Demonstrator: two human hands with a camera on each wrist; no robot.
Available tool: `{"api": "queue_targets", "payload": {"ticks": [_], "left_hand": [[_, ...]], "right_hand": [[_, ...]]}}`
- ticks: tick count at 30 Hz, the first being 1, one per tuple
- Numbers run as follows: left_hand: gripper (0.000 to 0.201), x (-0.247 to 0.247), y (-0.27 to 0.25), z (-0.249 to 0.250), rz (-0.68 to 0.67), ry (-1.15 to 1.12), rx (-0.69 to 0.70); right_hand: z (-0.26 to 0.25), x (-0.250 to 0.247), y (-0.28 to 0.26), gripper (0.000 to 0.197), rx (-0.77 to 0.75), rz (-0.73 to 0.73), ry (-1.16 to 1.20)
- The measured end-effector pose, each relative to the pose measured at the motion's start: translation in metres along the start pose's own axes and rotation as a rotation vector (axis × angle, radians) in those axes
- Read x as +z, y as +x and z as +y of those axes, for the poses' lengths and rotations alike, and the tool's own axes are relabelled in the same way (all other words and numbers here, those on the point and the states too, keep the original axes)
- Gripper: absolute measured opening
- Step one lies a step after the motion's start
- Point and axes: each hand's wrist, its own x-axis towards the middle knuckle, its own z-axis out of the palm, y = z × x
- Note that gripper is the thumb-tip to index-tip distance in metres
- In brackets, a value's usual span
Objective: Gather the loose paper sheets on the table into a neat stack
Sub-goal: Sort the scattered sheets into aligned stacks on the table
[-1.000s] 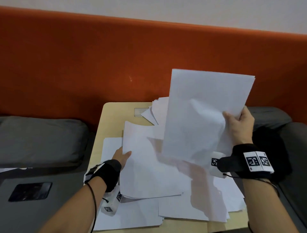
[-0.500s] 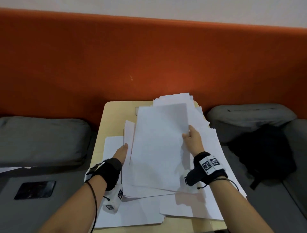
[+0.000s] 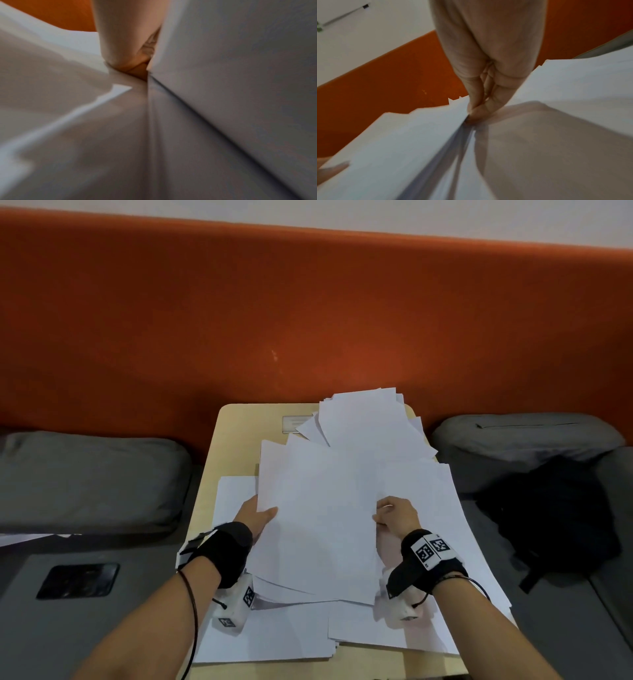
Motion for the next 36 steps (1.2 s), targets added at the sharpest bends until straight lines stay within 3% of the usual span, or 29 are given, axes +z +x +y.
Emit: {"api": "queue_targets", "payload": {"ticks": [5, 8, 11, 13, 17, 21, 29, 36], "left_hand": [[0.040, -0.006, -0.007, 0.020, -0.027, -0.112, 0.115], [0.037, -0.011, -0.007, 0.039, -0.081, -0.170, 0.229], [0.035, -0.014, -0.008, 0.061, -0.099, -0.213, 0.329], [0.037, -0.017, -0.011, 0.075, -0.089, -0.228, 0.408], [0.029, -0.025, -0.025, 0.107, -0.080, -0.245, 0.578], [0.028, -0.034, -0.041, 0.130, -0.036, -0.243, 0.684], [0.025, -0.034, -0.041, 0.125, 0.034, -0.303, 0.683], [0.018, -0.027, -0.034, 0.116, 0.110, -0.364, 0.615]], "right_hand": [[-0.001, 0.000, 0.003, 0.027, -0.116, 0.066, 0.191], [-0.017, -0.006, -0.001, 0.020, -0.199, -0.106, 0.204], [-0.039, -0.016, -0.012, 0.026, -0.228, -0.222, 0.330], [-0.057, -0.023, -0.021, 0.022, -0.301, -0.185, 0.410], [-0.090, -0.035, -0.036, 0.031, -0.482, -0.043, 0.417], [-0.113, -0.040, -0.051, 0.030, -0.596, -0.021, 0.502], [-0.128, -0.030, -0.063, 0.024, -0.654, -0.066, 0.547], [-0.108, -0.016, -0.051, 0.024, -0.482, -0.131, 0.507]]}}
